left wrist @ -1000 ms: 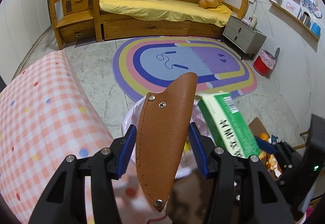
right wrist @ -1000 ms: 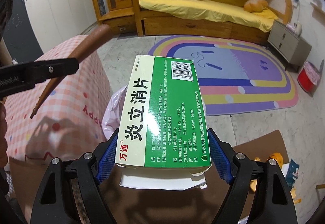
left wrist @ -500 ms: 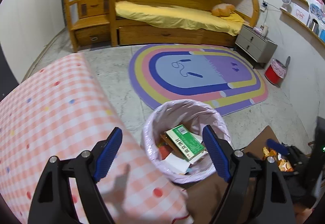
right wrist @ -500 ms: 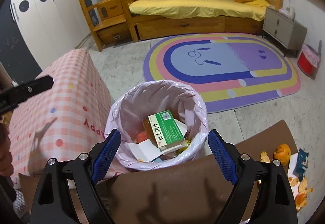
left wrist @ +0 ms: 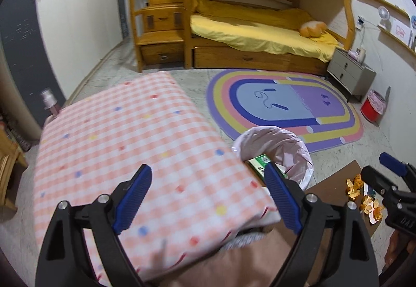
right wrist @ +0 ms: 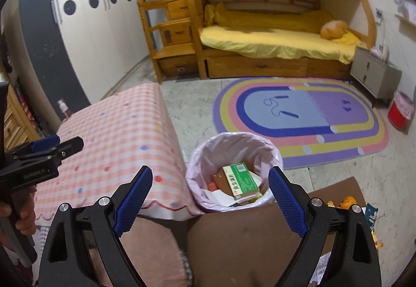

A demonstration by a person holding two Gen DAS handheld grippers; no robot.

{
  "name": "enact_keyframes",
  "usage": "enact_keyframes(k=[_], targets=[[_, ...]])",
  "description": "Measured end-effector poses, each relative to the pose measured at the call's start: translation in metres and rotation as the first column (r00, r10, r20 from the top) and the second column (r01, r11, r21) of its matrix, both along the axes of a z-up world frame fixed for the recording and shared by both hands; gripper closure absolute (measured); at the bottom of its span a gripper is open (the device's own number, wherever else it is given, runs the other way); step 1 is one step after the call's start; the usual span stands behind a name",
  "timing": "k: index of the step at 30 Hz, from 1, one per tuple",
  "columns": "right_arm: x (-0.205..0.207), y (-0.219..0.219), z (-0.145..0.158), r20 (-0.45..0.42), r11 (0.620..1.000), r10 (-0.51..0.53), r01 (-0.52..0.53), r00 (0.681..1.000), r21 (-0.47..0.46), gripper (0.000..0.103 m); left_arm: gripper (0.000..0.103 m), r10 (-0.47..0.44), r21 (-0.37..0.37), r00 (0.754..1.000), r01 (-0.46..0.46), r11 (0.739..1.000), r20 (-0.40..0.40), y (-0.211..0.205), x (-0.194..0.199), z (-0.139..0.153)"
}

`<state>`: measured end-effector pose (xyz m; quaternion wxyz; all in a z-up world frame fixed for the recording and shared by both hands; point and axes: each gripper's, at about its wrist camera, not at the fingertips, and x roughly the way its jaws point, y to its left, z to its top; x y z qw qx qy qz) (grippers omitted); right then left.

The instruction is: Collect trash

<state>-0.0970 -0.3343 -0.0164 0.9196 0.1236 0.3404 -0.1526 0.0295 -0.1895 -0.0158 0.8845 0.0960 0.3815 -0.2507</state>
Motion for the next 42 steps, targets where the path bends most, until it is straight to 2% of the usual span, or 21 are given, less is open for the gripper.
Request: enact_keyframes(k=[3,5,7,12,19,25,35,42], targets=[[0.001,0.027,0.016,-0.016,0.996,0.088,-0.088,0.996,0.004,0.012,0.007,0.055,0.018,0.998,-0.055,0.998,0.020,0.030,-0.015,0.014],[0.002,0.051,0.027,-0.017,0.984,0.176,-0.175,0.984,0.037,0.012,0.007,0.091,0.036,0.995,-0.092,0.995,0.028,0.049,-0.022,0.020],[0.004,0.069,0.035,-0.011,0.975,0.218,-0.217,0.976,0.049,0.010,0.007,0.136,0.048,0.990,-0.137,0.989,0.026,0.071,-0.028,0.022],[0.004,0.105,0.046,0.000,0.969,0.245,-0.245,0.970,-0.015,0.010,0.007,0.253,0.052,0.967,-0.253,0.966,0.012,0.122,-0.038,0.023],[-0.001,0.135,0.053,0.003,0.952,0.299,-0.298,0.954,-0.072,0.010,0.007,0.353,0.082,0.935,-0.354,0.931,0.030,0.171,-0.056,0.029],[-0.008,0.155,0.060,-0.006,0.934,0.329,-0.326,0.944,-0.148,0.010,0.007,0.387,0.104,0.921,-0.390,0.915,0.052,0.189,-0.072,0.032],[-0.009,0.165,0.057,-0.014,0.919,0.367,-0.365,0.930,-0.151,0.010,0.007,0.396,0.093,0.917,-0.398,0.913,0.042,0.197,-0.077,0.031],[-0.008,0.164,0.055,-0.019,0.921,0.359,-0.357,0.933,-0.152,0.010,0.007,0.403,0.094,0.914,-0.406,0.909,0.046,0.196,-0.078,0.031]])
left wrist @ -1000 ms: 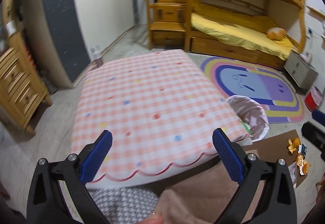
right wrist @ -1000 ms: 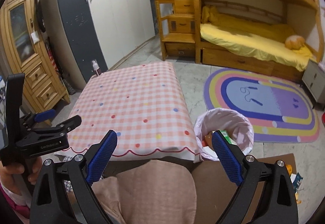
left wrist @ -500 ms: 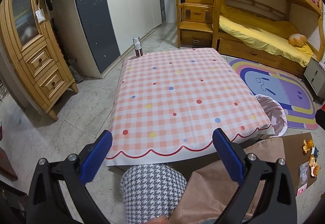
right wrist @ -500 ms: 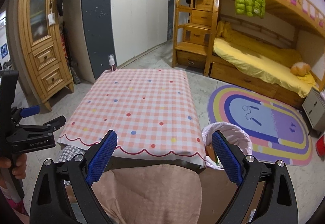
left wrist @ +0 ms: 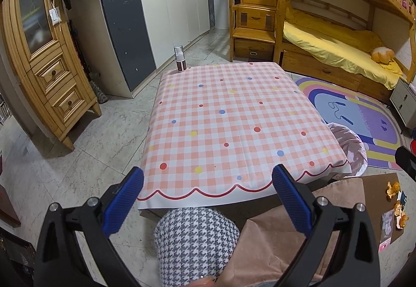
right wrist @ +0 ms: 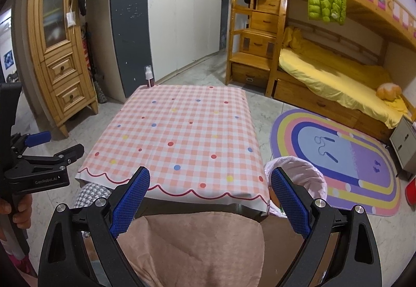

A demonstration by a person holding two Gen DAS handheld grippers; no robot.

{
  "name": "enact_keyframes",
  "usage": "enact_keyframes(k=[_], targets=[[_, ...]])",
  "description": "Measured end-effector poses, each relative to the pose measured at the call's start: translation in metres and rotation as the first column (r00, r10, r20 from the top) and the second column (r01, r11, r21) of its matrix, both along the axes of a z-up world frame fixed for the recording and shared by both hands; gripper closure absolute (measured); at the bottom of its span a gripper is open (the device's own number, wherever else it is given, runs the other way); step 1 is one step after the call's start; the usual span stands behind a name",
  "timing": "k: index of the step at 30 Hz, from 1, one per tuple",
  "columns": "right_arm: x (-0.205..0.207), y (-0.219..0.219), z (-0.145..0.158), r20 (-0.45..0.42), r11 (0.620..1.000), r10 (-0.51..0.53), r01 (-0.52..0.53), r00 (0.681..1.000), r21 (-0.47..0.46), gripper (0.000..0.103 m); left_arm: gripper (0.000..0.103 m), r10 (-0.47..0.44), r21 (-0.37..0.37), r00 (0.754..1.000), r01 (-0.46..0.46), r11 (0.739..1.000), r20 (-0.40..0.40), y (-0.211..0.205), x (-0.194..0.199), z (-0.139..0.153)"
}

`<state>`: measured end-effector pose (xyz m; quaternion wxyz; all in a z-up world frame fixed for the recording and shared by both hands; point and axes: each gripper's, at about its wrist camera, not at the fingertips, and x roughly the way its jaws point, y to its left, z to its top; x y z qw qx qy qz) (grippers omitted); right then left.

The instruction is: Collect trash

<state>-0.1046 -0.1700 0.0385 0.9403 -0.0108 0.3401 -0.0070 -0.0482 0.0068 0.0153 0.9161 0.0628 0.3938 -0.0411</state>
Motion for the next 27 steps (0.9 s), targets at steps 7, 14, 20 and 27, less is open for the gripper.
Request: enact_keyframes(k=[7,14,20,27], targets=[[0.0024,-0.0010,-0.0044,-0.005,1.000,-0.006,0.006,1.000,0.002,0.010,0.007,0.001,-0.003,1.000,-0.001,1.000,0.000,0.0010,0.0011,0.0009],[0.0033,-0.0015,-0.0058,-0.009,1.000,-0.007,0.007,1.000,-0.003,0.010,0.007,0.003,0.000,1.000,-0.003,1.000,0.000,0.0009,0.0018,0.0009],[0.0032,-0.0020,-0.0054,-0.007,1.000,-0.006,0.006,1.000,0.000,0.010,0.007,0.003,-0.001,1.000,-0.003,1.000,-0.001,0.0012,0.0019,0.0009],[0.0034,-0.0020,-0.0054,-0.009,1.000,-0.006,0.006,1.000,-0.001,0.010,0.007,0.003,0.001,1.000,-0.003,1.000,0.000,0.0008,0.0024,0.0010]])
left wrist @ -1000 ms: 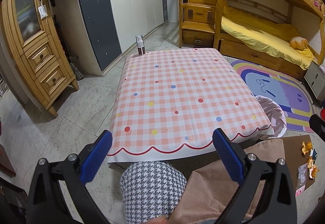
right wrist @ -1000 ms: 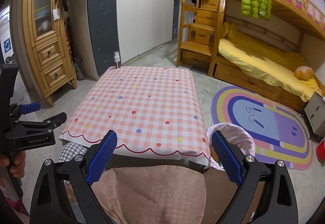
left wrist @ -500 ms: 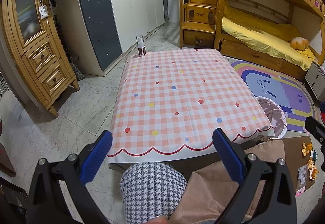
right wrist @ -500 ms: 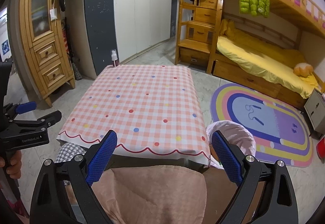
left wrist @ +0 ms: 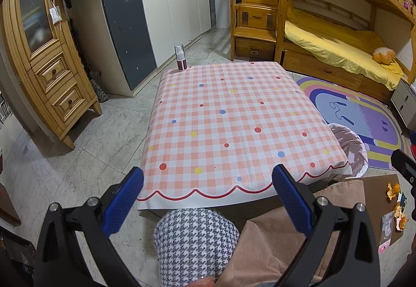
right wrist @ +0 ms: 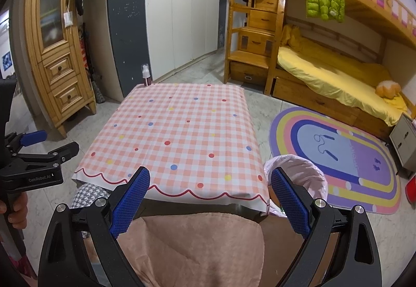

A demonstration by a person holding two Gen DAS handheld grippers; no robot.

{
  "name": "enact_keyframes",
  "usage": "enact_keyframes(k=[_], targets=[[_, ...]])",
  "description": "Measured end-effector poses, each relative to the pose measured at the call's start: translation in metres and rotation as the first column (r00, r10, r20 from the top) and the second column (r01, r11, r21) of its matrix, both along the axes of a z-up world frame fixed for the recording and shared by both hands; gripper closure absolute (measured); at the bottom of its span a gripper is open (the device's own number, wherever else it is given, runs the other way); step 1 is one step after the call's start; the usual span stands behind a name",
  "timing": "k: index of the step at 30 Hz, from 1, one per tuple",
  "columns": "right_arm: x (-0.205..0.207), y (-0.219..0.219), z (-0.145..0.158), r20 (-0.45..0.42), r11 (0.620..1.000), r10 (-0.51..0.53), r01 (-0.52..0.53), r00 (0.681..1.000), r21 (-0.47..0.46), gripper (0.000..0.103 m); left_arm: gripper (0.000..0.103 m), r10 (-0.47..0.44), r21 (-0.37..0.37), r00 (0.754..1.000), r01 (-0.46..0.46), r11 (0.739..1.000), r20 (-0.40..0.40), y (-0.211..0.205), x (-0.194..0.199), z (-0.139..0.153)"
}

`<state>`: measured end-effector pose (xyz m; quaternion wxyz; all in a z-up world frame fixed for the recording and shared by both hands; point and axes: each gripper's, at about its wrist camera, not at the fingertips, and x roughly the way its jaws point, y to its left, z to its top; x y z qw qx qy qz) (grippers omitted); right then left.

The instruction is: Collect trash

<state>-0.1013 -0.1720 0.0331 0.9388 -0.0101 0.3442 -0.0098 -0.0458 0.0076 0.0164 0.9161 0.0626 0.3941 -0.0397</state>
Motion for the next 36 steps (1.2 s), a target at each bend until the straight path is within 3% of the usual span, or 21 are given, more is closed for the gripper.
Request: enact_keyframes(k=[36], targets=[[0.0024,-0.0003,-0.0018,-0.003,1.000,-0.001,0.001,1.000,-0.002,0.010,0.007,0.015,-0.001,1.000,-0.015,1.000,-0.005,0.0022,0.0015,-0.0015]])
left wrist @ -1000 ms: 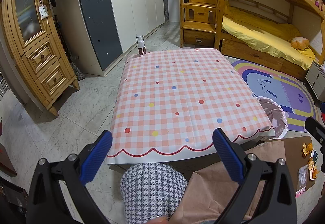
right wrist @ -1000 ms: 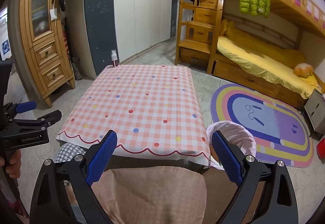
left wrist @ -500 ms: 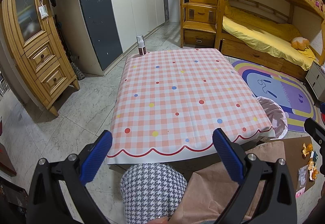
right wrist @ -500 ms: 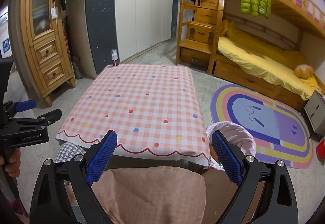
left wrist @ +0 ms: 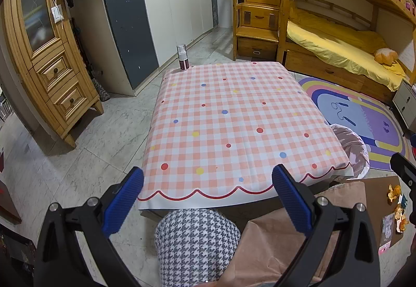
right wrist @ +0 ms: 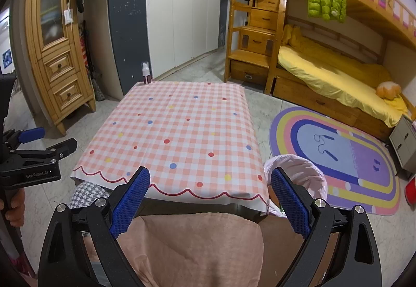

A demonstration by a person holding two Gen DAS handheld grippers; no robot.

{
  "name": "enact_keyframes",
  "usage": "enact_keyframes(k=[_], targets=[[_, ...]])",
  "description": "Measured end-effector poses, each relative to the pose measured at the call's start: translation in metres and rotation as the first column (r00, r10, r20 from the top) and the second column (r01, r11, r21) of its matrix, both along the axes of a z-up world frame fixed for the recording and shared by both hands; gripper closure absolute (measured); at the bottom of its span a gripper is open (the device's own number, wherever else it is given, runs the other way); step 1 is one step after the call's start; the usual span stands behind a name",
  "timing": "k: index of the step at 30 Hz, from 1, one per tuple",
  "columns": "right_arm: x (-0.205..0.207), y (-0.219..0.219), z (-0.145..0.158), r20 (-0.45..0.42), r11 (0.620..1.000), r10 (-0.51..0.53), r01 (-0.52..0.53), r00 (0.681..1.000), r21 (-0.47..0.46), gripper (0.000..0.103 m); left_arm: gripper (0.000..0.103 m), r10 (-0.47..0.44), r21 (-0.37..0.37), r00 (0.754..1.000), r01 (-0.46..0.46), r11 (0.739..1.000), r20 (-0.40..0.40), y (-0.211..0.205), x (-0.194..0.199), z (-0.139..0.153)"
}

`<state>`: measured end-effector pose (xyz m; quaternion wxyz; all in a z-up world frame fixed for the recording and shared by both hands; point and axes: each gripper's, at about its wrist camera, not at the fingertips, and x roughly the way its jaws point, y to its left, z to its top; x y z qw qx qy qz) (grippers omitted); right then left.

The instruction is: Collect trash

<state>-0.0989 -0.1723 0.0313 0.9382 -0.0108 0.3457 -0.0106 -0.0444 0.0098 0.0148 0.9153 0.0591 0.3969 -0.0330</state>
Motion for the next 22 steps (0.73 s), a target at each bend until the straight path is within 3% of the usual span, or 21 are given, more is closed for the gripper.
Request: enact_keyframes(k=[14,22], targets=[[0.003,-0.007,-0.005,-0.010,1.000,-0.010,0.010,1.000,0.010,0.010,0.007,-0.007,0.003,1.000,0.007,1.000,0.013,-0.002,-0.001,0.000],[0.004,-0.042,-0.016,0.018,0.996,-0.083,0.083,0.996,0.022,0.010,0.007,-0.006,0.012,1.000,0.006,1.000,-0.031,-0.011,0.013,-0.011]])
